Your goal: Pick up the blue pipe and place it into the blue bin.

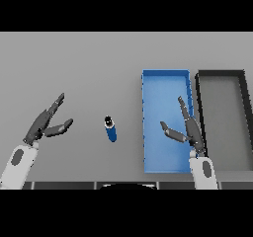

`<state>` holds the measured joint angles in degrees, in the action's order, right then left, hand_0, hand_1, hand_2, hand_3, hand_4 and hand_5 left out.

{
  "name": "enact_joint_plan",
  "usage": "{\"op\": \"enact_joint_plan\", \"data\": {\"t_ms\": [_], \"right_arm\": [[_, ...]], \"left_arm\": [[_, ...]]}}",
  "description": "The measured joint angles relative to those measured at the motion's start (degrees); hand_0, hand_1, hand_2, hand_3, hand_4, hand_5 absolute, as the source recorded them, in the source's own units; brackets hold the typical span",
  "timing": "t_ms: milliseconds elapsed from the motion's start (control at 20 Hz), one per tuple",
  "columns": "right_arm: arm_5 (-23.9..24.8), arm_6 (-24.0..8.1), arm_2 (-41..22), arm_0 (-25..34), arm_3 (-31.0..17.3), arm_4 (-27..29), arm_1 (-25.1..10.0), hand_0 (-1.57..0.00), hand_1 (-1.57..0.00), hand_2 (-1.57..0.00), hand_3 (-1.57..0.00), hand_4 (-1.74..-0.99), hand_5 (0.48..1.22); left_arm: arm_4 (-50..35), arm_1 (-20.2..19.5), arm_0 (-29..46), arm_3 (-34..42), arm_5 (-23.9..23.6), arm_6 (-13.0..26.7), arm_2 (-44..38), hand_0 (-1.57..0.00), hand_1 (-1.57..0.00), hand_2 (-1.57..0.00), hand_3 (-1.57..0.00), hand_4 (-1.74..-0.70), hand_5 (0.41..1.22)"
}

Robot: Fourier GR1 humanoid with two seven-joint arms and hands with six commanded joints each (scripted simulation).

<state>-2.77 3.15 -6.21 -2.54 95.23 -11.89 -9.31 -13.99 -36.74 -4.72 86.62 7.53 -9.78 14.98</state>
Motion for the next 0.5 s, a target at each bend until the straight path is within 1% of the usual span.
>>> {"op": "enact_joint_plan", "data": {"t_ms": [100,150,250,350,400,450,500], "right_arm": [[-0.5,0.3,0.3,-0.2,0.8,1.1,0.1,0.0,0.0,0.0,0.0,-1.2,0.58],[-0.4,-0.3,0.0,0.1,0.3,0.9,0.4,0.0,0.0,0.0,0.0,-1.209,0.581],[-0.9,-0.2,-0.3,0.2,1.0,1.3,0.6,0.0,0.0,0.0,0.0,-1.225,0.58],[-1.0,0.0,0.6,0.4,0.3,2.2,0.3,0.0,0.0,0.0,0.0,-1.228,0.573],[-0.9,-0.4,0.8,0.7,-0.3,1.9,0.1,0.0,0.0,0.0,0.0,-1.223,0.572],[-0.9,-0.1,0.6,0.9,0.0,1.8,0.2,0.0,0.0,0.0,0.0,-1.219,0.572],[-1.0,0.4,-0.1,0.6,0.5,1.4,0.5,0.0,0.0,0.0,0.0,-1.213,0.572]], "left_arm": [[-0.2,-0.8,0.6,3.0,2.3,1.1,1.9,0.0,0.0,0.0,0.0,-0.99,0.566],[-0.3,-2.0,1.3,4.8,3.4,2.1,2.7,0.0,0.0,0.0,0.0,-1.0,0.548],[0.9,-2.4,1.9,7.8,4.2,5.3,5.3,0.0,0.0,0.0,0.0,-1.02,0.512],[1.7,-2.1,2.4,10.5,4.8,9.8,8.1,0.0,0.0,0.0,0.0,-1.05,0.483],[2.3,-1.4,2.3,10.4,5.3,11.0,9.4,0.0,0.0,0.0,0.0,-1.06,0.474],[3.1,-1.4,2.9,11.8,5.4,10.6,10.3,0.0,0.0,0.0,0.0,-1.08,0.472],[4.4,-0.5,2.3,11.5,5.7,11.0,11.8,0.0,0.0,0.0,0.0,-1.08,0.469]]}}
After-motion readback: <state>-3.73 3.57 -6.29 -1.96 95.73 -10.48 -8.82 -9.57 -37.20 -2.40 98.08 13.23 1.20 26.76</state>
